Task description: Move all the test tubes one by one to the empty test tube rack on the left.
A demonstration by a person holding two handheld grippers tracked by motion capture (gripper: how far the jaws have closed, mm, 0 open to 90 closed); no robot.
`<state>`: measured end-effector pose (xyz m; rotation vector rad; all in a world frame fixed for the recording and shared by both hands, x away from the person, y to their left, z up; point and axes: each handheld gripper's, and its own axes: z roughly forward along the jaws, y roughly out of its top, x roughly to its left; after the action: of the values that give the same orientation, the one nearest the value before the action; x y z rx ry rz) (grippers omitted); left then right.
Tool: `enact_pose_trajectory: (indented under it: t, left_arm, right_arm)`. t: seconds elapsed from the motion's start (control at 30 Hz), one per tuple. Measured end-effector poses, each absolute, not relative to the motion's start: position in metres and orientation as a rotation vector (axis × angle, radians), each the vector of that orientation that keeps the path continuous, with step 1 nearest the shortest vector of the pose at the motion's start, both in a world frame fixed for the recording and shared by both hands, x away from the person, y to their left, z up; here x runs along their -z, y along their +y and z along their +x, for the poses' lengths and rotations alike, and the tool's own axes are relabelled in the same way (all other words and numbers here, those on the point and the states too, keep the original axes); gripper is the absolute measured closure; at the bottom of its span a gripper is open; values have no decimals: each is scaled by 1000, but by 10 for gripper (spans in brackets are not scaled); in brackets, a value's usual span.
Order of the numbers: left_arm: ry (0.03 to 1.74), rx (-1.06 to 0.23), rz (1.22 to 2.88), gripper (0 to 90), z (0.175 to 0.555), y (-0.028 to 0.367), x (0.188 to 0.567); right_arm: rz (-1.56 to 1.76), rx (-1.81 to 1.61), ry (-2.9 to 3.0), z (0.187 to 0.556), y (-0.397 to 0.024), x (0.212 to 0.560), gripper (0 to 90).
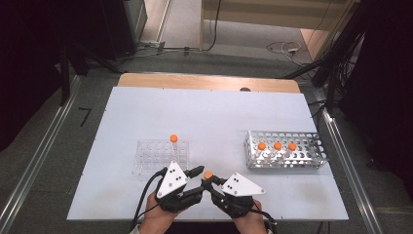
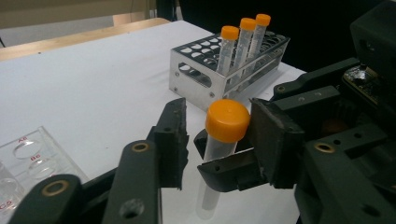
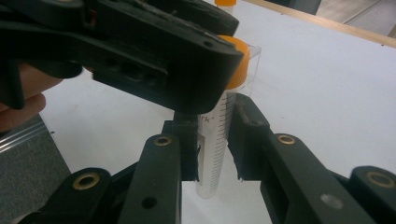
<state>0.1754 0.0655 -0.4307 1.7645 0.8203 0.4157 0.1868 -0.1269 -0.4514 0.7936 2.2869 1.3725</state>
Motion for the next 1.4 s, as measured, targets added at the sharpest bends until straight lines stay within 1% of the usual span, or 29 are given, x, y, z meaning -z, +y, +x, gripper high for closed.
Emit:
enact_pose_trajectory:
  t: [0.2, 0.3, 0.6, 0.67, 0.73, 0.8, 0.83, 0.9, 1.03, 1.2, 1.4]
  left_arm:
    - [814, -413, 1770, 632, 176, 64, 431]
    - [806, -412, 1772, 676, 175, 63, 432]
    - [797, -427, 1771, 698, 173, 63, 429]
    - [797, -428, 1763, 698, 173, 64, 427]
    - [799, -432, 1755, 698, 173, 66, 425]
    - [804, -437, 1748, 698, 173, 69, 423]
    - [807, -439, 1745, 698, 173, 71, 422]
    - [817, -446, 1737, 698, 174, 74, 420]
    - [839, -456, 1719, 699, 176, 81, 415]
    - [869, -465, 1693, 699, 178, 92, 409]
    - [887, -483, 1667, 699, 179, 104, 400]
  right_arm:
    - [792, -1379, 2288, 187, -126, 451, 718]
    - [793, -1379, 2288, 187, -126, 451, 718]
    - [788, -1389, 2282, 187, -127, 450, 705]
    - [790, -1394, 2287, 187, -128, 449, 627]
    - [800, -1398, 2291, 188, -130, 448, 571]
    - [808, -1400, 2296, 189, -131, 447, 549]
    - [808, -1402, 2295, 190, -132, 447, 524]
    - [820, -1400, 2306, 191, -134, 446, 446]
    - [831, -1391, 2314, 193, -139, 445, 360]
    - [849, -1375, 2311, 195, -147, 445, 329]
    - [875, -1375, 2283, 197, -159, 442, 331]
